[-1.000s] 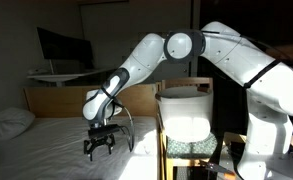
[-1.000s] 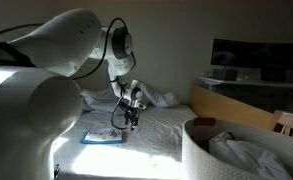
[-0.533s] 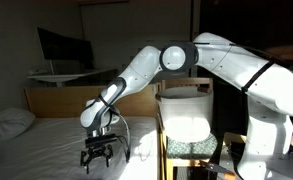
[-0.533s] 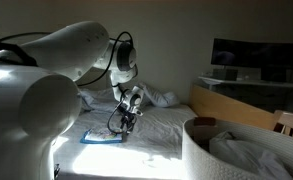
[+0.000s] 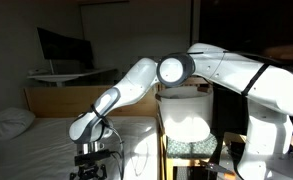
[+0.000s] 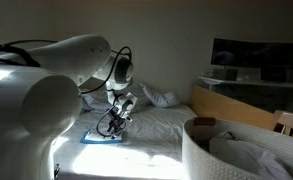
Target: Put the white and blue shirts in the laundry bag
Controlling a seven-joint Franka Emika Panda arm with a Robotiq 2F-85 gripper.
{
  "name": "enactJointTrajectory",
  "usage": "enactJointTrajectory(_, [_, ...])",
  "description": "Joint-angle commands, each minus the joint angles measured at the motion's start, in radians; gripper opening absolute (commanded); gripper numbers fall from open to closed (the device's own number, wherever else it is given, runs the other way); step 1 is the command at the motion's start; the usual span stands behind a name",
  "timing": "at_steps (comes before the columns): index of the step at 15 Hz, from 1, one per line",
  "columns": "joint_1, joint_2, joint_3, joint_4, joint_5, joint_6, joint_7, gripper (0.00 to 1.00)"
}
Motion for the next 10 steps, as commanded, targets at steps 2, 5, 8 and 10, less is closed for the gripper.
enactJointTrajectory(2, [0.027, 0.029, 0.0, 0.076, 0.017, -0.054, -0.013, 1.0])
enactJointTrajectory(5, [0.062, 0.045, -0.016, 0.095, 0.003, -0.069, 0.013, 1.0])
enactJointTrajectory(8, [0.078, 0.064, -0.043, 0.103, -0.007, -0.081, 0.029, 1.0])
enactJointTrajectory(10, [0.082, 0.072, -0.068, 0.104, -0.016, -0.075, 0.039, 1.0])
